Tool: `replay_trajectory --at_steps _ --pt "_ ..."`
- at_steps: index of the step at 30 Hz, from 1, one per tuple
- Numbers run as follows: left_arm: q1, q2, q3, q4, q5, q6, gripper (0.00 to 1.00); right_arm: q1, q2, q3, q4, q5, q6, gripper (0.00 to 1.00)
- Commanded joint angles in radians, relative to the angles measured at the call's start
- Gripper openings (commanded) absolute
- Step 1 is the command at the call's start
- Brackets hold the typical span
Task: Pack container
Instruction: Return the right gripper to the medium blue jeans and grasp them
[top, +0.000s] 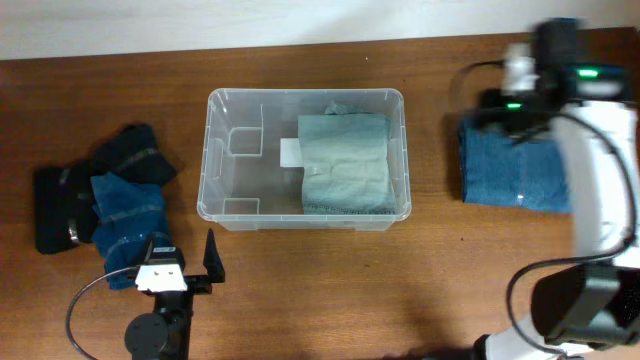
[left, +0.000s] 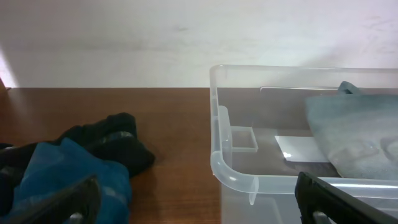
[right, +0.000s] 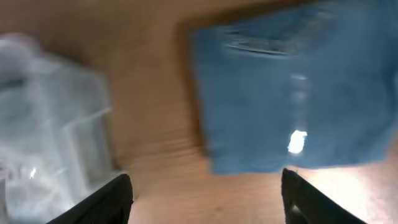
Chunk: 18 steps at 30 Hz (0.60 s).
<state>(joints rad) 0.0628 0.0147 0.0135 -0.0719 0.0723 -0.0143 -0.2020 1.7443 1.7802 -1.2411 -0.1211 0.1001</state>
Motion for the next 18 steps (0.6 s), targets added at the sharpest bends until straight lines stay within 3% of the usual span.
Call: replay_trajectory --at_steps 1,8,18 --pt "-0.004 -0.01 -0.005 -0.004 -0.001 0.019 0.99 -0.203 0.009 -0.043 0.026 -0.095 0.035 0.71" --pt "-0.004 -0.01 -0.005 -0.004 -0.001 0.019 0.99 -0.459 0.08 -0.162 0.222 -0.273 -0.188 0.76" --pt "-0.004 -0.01 -0.005 -0.004 -0.001 0.019 1.0 -0.548 0.316 -0.176 0.335 -0.335 -0.404 0.75"
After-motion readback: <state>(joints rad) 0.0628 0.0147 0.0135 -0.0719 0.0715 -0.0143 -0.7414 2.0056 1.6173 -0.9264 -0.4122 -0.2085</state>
